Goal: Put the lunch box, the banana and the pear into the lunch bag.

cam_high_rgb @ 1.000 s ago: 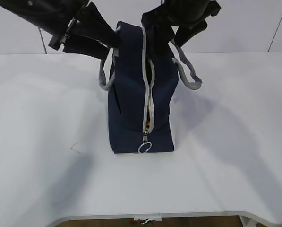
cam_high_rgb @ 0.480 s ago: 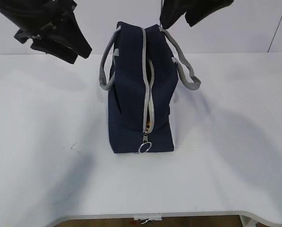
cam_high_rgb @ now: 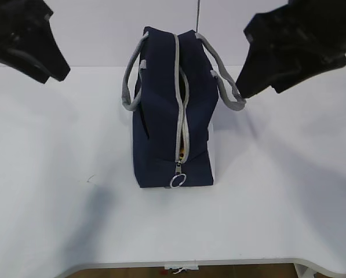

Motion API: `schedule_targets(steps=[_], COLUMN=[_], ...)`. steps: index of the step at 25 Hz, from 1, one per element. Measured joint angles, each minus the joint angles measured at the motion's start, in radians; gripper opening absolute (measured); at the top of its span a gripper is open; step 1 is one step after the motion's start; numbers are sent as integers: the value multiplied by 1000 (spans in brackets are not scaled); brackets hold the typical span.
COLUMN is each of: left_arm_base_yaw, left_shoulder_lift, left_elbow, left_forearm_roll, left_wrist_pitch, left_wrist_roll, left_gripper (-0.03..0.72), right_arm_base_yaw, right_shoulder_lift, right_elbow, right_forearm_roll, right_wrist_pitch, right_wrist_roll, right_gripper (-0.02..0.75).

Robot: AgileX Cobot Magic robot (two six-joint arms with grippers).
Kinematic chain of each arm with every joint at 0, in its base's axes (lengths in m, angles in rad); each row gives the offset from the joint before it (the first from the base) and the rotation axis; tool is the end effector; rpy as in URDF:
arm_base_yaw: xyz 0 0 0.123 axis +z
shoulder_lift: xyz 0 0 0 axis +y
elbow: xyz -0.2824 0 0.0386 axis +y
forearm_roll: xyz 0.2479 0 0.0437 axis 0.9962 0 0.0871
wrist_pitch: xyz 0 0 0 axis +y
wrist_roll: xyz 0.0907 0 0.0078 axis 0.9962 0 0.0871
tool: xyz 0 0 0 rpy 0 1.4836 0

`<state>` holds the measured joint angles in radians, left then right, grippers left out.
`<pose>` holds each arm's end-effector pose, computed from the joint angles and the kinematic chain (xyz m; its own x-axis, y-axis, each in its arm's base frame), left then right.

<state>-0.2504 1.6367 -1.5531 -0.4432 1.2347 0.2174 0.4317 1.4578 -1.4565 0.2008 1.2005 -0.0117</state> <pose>0.3183 -0.1195 0.3475 -0.8777 0.2831 -0.3867 0.4247 0.8334 -0.3537 0.2602 0.1385 0.3712 -0.8411 -0.3206 -0.4356 -0.4354 0.8792 0.1936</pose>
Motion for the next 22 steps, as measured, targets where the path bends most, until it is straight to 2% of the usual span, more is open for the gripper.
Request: schedule_targets(steps=[5, 11, 14, 22], left_arm_base_yaw=[0, 0, 0, 0], left_shoulder_lift=[-65, -101, -101, -101], left_elbow=[68, 69, 70, 70], left_forearm_roll=[66, 71, 71, 63], left_wrist_pitch=[1, 2, 2, 2], left_wrist_roll=[-2, -2, -2, -2], left_gripper=[306, 288, 286, 286], right_arm_base_yaw=[0, 0, 0, 0], right_shoulder_lift=[-163, -227, -227, -221], right_elbow=[278, 549, 591, 601], right_forearm_roll=[9, 11, 13, 32], right_wrist_pitch=[-270, -626, -713, -811], right_wrist_roll=[-3, -59, -63, -67], right_gripper=[456, 456, 456, 456])
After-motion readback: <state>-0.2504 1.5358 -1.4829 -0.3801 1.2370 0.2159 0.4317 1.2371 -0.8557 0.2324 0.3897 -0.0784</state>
